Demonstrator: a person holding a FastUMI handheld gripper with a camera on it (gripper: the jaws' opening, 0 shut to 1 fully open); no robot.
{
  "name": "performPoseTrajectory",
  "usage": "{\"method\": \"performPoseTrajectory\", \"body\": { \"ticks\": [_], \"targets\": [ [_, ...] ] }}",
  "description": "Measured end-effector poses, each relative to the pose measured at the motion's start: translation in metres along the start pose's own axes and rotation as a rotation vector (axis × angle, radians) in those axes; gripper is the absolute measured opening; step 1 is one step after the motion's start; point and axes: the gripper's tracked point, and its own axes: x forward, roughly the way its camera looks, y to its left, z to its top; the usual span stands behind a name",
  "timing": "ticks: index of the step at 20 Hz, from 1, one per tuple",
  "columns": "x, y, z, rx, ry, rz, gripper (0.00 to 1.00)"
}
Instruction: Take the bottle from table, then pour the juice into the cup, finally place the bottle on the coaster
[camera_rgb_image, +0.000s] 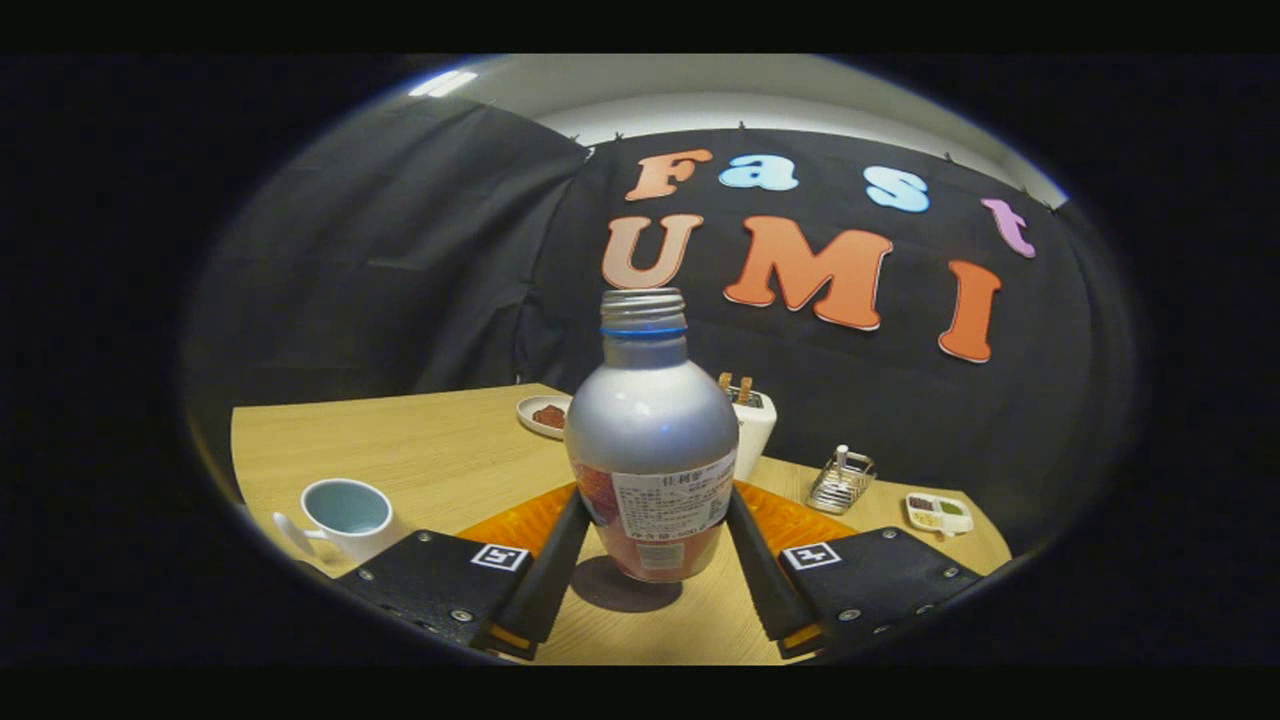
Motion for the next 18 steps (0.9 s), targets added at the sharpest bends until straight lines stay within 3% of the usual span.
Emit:
{"method": "performPoseTrajectory", "body": {
  "ticks": [8, 18],
  "targets": [
    [0.018, -0.001, -0.042, 0.144, 0.084, 0.016, 0.78],
    [0.029, 0.005, -0.07, 0.172, 0.147, 0.028, 0.78]
  ]
}}
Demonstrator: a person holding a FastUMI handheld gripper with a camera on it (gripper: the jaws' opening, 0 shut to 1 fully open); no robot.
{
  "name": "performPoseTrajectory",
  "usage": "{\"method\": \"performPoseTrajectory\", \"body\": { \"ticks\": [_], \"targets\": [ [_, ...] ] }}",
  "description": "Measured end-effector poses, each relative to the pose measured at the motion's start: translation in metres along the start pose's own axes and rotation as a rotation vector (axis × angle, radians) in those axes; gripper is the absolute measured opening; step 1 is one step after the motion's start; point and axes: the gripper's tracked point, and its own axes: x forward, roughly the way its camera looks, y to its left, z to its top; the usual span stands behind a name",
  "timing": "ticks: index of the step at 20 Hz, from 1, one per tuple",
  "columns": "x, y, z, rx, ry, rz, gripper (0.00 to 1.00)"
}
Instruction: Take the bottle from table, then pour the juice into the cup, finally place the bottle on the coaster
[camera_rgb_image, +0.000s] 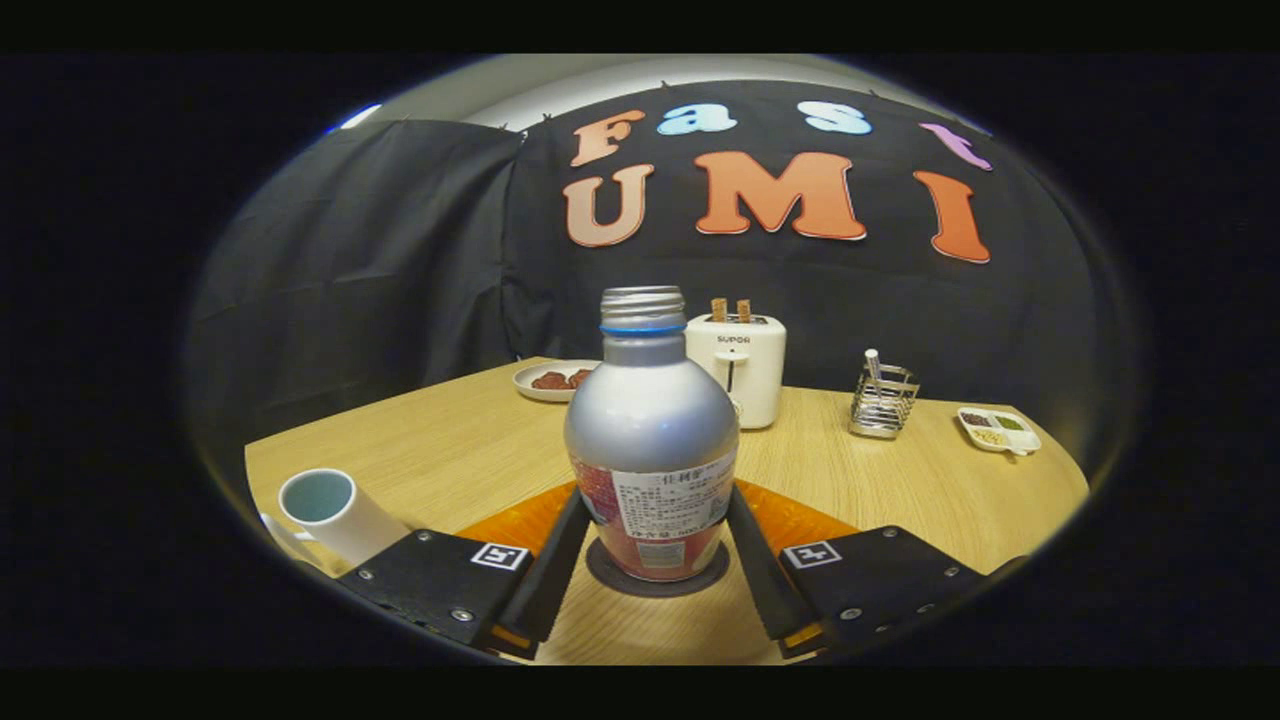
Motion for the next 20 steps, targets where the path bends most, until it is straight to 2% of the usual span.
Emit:
{"method": "performPoseTrajectory", "body": {
  "ticks": [7, 12, 13, 15, 20],
  "targets": [
    [0.005, 0.0, -0.01, 0.017, 0.03, 0.0, 0.77],
    [-0.002, 0.004, -0.008, 0.034, 0.035, 0.022, 0.86],
    [-0.005, 0.005, -0.005, 0.028, 0.029, 0.024, 0.91],
    [-0.012, 0.006, 0.003, 0.01, 0.006, 0.023, 0.96],
    [-0.034, 0.002, 0.022, 0.015, -0.044, 0.014, 0.97]
  ]
}}
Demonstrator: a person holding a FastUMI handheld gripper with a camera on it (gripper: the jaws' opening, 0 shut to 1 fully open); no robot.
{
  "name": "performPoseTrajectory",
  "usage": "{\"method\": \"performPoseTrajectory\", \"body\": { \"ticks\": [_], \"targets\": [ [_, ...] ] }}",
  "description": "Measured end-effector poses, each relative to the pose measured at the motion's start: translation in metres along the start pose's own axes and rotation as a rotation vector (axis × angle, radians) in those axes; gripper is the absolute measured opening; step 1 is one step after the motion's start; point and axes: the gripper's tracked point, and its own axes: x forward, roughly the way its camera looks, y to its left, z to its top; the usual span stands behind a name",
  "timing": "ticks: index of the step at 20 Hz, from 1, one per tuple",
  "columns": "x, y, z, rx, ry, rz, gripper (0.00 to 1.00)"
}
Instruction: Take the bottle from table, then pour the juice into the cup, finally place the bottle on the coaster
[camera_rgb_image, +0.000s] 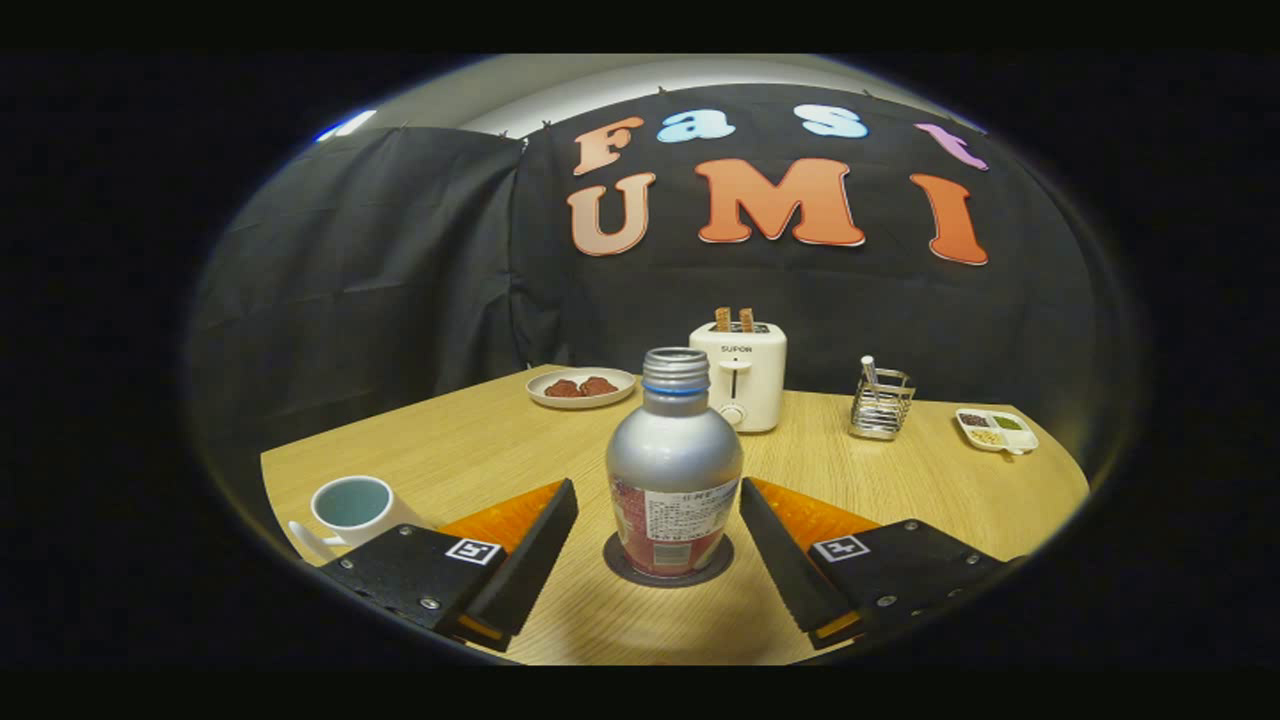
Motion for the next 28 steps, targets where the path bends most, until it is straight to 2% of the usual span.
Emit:
{"method": "performPoseTrajectory", "body": {
  "ticks": [8, 15, 20, 26, 28],
  "targets": [
    [-0.057, -0.018, 0.045, 0.015, -0.131, -0.012, 0.97],
    [-0.118, -0.048, 0.077, 0.003, -0.244, -0.093, 0.97],
    [-0.157, -0.064, 0.084, 0.013, -0.288, -0.162, 0.97],
    [-0.192, -0.073, 0.094, 0.031, -0.338, -0.207, 0.97],
    [-0.203, -0.083, 0.097, 0.019, -0.353, -0.258, 0.97]
  ]
}}
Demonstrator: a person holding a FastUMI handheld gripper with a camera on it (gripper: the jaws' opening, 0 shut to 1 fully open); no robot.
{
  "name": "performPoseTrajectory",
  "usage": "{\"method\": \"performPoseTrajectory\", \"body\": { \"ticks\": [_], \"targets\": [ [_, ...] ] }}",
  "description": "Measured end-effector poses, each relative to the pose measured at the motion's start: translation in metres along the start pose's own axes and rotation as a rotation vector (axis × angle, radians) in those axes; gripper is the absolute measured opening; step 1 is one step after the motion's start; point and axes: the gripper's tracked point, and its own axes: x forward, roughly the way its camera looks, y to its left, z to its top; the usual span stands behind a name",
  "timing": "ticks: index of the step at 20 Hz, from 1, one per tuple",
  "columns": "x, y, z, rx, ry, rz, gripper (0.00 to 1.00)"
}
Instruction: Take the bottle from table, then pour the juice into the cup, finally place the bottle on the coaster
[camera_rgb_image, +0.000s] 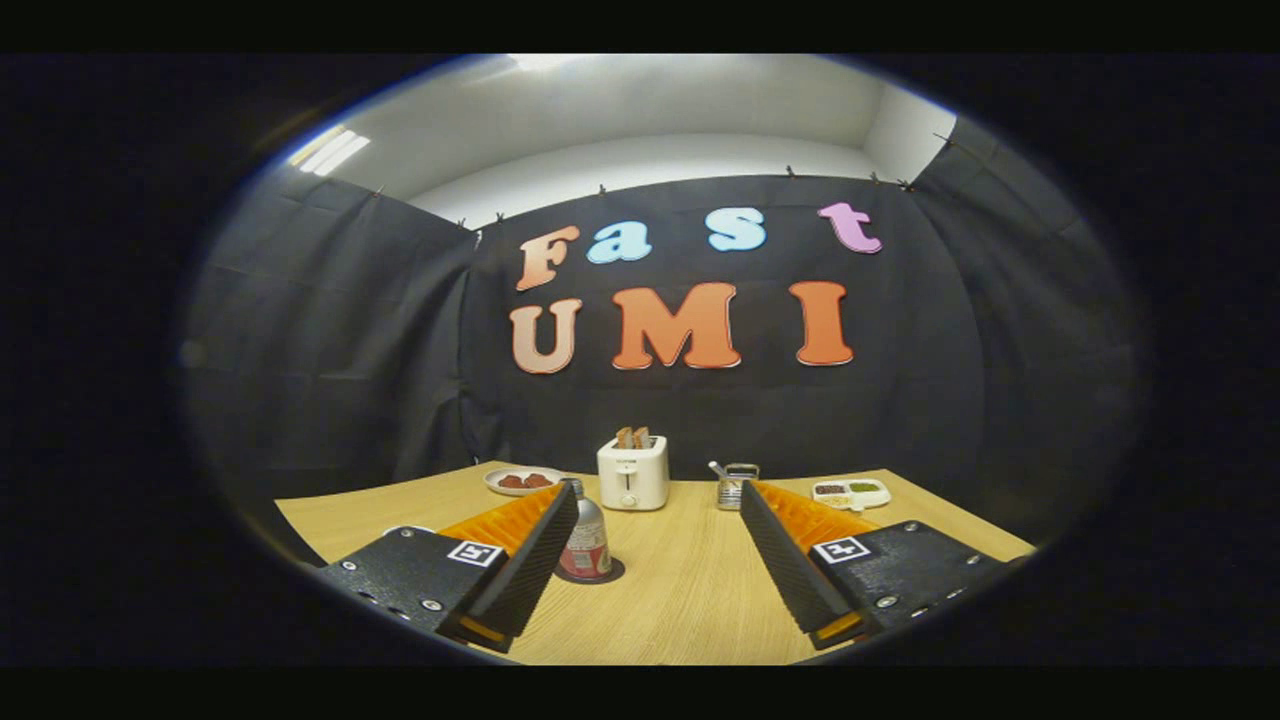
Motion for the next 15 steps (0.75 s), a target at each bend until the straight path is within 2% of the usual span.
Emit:
{"method": "performPoseTrajectory", "body": {
  "ticks": [3, 15],
  "targets": [
    [-0.01, -0.004, 0.017, -0.037, -0.047, -0.04, 0.97],
    [-0.028, 0.01, 0.039, -0.027, -0.119, -0.035, 0.97]
  ]
}}
